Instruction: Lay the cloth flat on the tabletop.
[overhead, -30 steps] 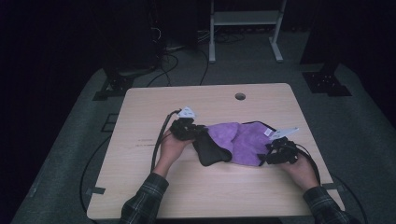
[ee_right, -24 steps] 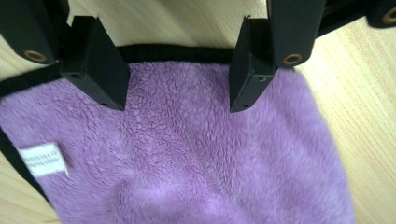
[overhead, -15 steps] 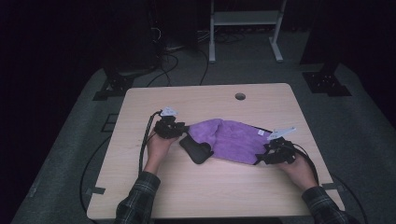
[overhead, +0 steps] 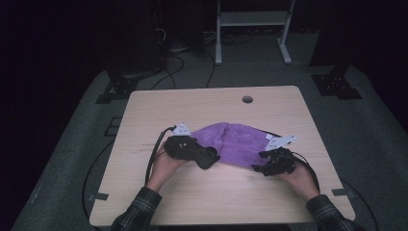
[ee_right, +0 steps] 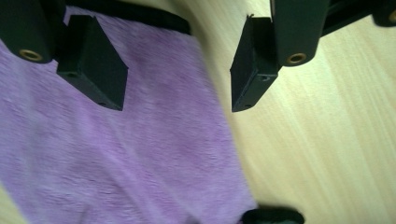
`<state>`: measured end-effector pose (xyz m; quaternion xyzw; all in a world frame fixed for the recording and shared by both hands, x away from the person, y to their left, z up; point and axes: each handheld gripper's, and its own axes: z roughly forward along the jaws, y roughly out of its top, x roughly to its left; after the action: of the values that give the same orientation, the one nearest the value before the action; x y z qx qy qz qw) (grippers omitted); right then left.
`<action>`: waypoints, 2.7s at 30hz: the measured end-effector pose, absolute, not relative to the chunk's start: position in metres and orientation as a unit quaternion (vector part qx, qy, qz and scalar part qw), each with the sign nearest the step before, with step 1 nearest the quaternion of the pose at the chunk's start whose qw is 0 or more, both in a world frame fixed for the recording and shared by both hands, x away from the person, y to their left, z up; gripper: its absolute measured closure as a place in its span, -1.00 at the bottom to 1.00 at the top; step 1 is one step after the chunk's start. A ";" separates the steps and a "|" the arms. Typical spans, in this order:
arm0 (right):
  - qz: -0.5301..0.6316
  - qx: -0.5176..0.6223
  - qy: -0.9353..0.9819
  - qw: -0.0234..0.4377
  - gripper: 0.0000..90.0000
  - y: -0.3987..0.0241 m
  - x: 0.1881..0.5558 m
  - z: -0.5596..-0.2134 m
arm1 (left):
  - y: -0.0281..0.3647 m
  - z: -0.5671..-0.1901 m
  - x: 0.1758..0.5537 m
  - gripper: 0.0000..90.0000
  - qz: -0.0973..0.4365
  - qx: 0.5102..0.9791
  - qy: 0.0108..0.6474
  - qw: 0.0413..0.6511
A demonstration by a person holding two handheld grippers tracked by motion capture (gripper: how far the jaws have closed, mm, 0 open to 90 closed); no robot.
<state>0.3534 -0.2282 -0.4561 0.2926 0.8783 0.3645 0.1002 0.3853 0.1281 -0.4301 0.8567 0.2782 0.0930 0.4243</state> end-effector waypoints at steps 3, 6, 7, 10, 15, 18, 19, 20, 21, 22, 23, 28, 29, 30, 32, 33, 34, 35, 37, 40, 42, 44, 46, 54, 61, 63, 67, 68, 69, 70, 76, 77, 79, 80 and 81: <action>0.359 0.286 0.883 0.099 -0.22 -0.224 0.353 -0.458 | 0.125 -0.439 0.374 -0.19 0.098 0.873 0.267 0.396; 0.356 0.288 0.884 0.096 -0.22 -0.222 0.353 -0.460 | 0.123 -0.450 0.366 -0.19 0.094 0.886 0.255 0.375; 0.355 0.286 0.885 0.096 -0.22 -0.222 0.353 -0.460 | 0.121 -0.453 0.364 -0.19 0.099 0.891 0.251 0.365; 0.349 0.287 0.887 0.096 -0.21 -0.221 0.354 -0.463 | 0.116 -0.460 0.362 -0.19 0.107 0.901 0.238 0.346; 0.347 0.285 0.888 0.095 -0.21 -0.220 0.356 -0.465 | 0.105 -0.466 0.361 -0.11 0.118 0.912 0.220 0.326; 0.345 0.285 0.889 0.094 -0.19 -0.220 0.356 -0.466 | 0.106 -0.465 0.363 0.14 0.123 0.911 0.225 0.323; 0.344 0.285 0.890 0.095 -0.18 -0.220 0.356 -0.466 | 0.106 -0.464 0.364 0.26 0.127 0.911 0.224 0.321; 0.342 0.284 0.890 0.097 -0.15 -0.219 0.356 -0.466 | 0.106 -0.464 0.364 0.38 0.131 0.912 0.222 0.319; 0.342 0.282 0.891 0.099 -0.13 -0.219 0.355 -0.466 | 0.106 -0.464 0.365 0.51 0.134 0.912 0.221 0.318; 0.340 0.282 0.892 0.100 -0.08 -0.218 0.355 -0.466 | 0.105 -0.462 0.366 0.66 0.129 0.912 0.223 0.319; 0.335 0.281 0.893 0.103 0.00 -0.218 0.355 -0.466 | 0.105 -0.461 0.366 0.73 0.126 0.912 0.225 0.320; 0.339 0.278 0.891 0.116 0.85 -0.222 0.354 -0.461 | 0.114 -0.443 0.364 0.80 0.105 0.892 0.234 0.374; 0.341 0.279 0.890 0.114 0.87 -0.223 0.354 -0.459 | 0.116 -0.439 0.364 0.80 0.104 0.886 0.237 0.385; 0.345 0.278 0.890 0.111 0.88 -0.224 0.354 -0.457 | 0.121 -0.433 0.363 0.80 0.105 0.880 0.239 0.397; 0.360 0.278 0.884 0.108 0.89 -0.227 0.353 -0.450 | 0.133 -0.419 0.362 0.82 0.108 0.859 0.252 0.433; 0.382 0.282 0.874 0.098 0.90 -0.231 0.353 -0.444 | 0.139 -0.413 0.362 0.82 0.109 0.850 0.257 0.448; 0.396 0.285 0.868 0.094 0.90 -0.235 0.353 -0.438 | 0.146 -0.408 0.362 0.82 0.111 0.841 0.263 0.460; 0.408 0.287 0.861 0.095 0.90 -0.238 0.352 -0.432 | 0.152 -0.403 0.362 0.82 0.113 0.834 0.268 0.469; 0.430 0.286 0.851 0.097 0.91 -0.244 0.351 -0.421 | 0.164 -0.397 0.362 0.82 0.123 0.824 0.277 0.479; 0.459 0.288 0.834 0.102 0.91 -0.255 0.351 -0.405 | 0.185 -0.392 0.366 0.83 0.137 0.809 0.300 0.486; 0.468 0.296 0.826 0.110 0.91 -0.263 0.354 -0.398 | 0.198 -0.394 0.370 0.83 0.140 0.801 0.320 0.486; 0.471 0.308 0.817 0.122 0.91 -0.272 0.359 -0.395 | 0.207 -0.398 0.375 0.83 0.139 0.797 0.337 0.481; 0.464 0.328 0.812 0.133 0.91 -0.280 0.368 -0.397 | 0.214 -0.407 0.381 0.83 0.132 0.795 0.357 0.472; 0.410 0.388 0.814 0.138 0.90 -0.281 0.406 -0.433 | 0.212 -0.430 0.394 0.82 0.114 0.806 0.377 0.442; 0.413 0.401 0.801 0.163 0.39 -0.282 0.405 -0.431 | 0.207 -0.436 0.395 0.82 0.113 0.812 0.375 0.433; 0.419 0.391 0.802 0.166 0.34 -0.281 0.395 -0.423 | 0.207 -0.436 0.395 0.82 0.111 0.813 0.374 0.432; 0.428 0.352 0.817 0.161 0.32 -0.272 0.368 -0.417 | 0.206 -0.435 0.394 0.82 0.113 0.815 0.371 0.431; 0.426 0.343 0.822 0.155 0.31 -0.268 0.363 -0.418 | 0.206 -0.435 0.394 0.82 0.113 0.815 0.371 0.431; 0.421 0.335 0.828 0.158 0.31 -0.264 0.355 -0.419 | 0.206 -0.435 0.394 0.82 0.113 0.815 0.371 0.431; 0.420 0.329 0.831 0.155 0.30 -0.261 0.352 -0.421 | 0.206 -0.435 0.394 0.82 0.114 0.814 0.372 0.431; 0.417 0.313 0.844 0.126 0.23 -0.256 0.330 -0.427 | 0.206 -0.436 0.393 0.82 0.112 0.815 0.372 0.431; 0.407 0.309 0.850 0.130 0.19 -0.255 0.328 -0.431 | 0.206 -0.436 0.393 0.82 0.112 0.815 0.371 0.430; 0.378 0.304 0.861 0.152 0.06 -0.252 0.328 -0.439 | 0.206 -0.436 0.394 0.82 0.111 0.817 0.370 0.428; 0.358 0.297 0.869 0.167 0.04 -0.251 0.332 -0.443 | 0.205 -0.437 0.393 0.82 0.111 0.817 0.371 0.428; 0.350 0.293 0.874 0.169 0.04 -0.250 0.335 -0.446 | 0.205 -0.437 0.393 0.82 0.111 0.817 0.371 0.427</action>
<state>0.3346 -0.2504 -0.4458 0.2933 0.8736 0.3498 0.1687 0.3934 0.2049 -0.4367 0.8171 0.3708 0.1108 0.4273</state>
